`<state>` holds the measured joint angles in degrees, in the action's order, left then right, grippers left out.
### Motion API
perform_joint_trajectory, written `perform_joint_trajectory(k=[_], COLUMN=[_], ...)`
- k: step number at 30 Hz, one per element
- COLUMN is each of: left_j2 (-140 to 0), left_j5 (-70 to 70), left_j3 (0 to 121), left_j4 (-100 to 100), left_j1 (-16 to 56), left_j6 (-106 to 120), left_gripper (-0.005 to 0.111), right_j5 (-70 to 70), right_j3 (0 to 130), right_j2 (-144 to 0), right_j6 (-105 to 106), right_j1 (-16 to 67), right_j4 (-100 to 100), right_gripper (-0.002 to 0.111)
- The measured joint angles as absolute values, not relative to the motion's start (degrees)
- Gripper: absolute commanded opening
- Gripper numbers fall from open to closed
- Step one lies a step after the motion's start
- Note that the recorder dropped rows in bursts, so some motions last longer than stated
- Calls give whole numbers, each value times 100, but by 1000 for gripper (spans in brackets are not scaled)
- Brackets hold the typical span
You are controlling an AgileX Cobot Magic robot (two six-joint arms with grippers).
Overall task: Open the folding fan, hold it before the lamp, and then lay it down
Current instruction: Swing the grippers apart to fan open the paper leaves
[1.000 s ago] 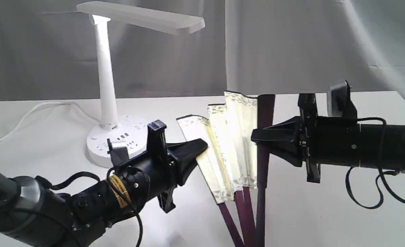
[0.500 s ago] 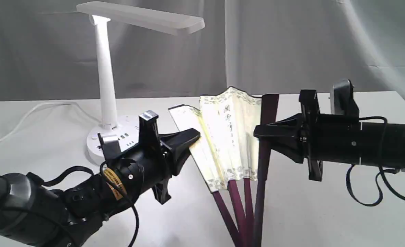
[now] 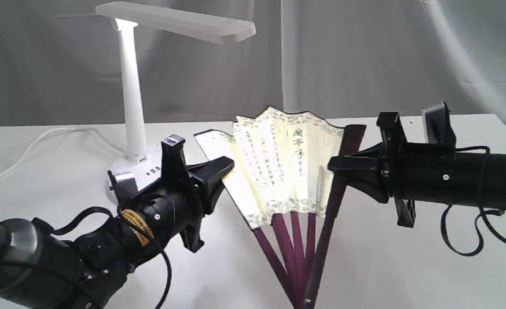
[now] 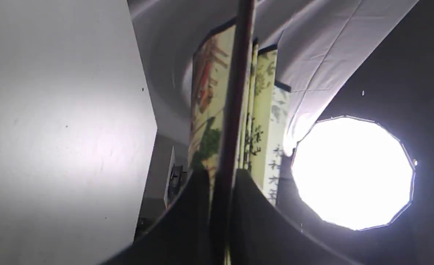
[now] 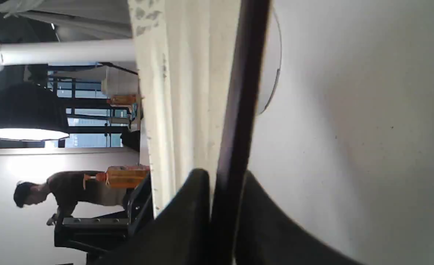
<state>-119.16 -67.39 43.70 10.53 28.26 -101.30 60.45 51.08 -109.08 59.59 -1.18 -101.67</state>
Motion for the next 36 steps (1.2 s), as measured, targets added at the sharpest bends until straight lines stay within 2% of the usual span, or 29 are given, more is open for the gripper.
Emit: perform_joint_trajectory(k=[12, 36], left_j2=[-11908, -11868], left_j5=[-6751, -6751], left_j3=[4130, 4120], left_j4=[122, -777], left_j1=[2826, 2826], left_j6=[-10116, -10076], left_gripper=[0, 0], right_j5=[6045, 6181], right_j3=[5108, 5108], right_j2=[-10908, -10908], right_j6=[5913, 5877], right_j1=[-686, -1173], right_j4=[-10167, -10167], right_gripper=[0, 0])
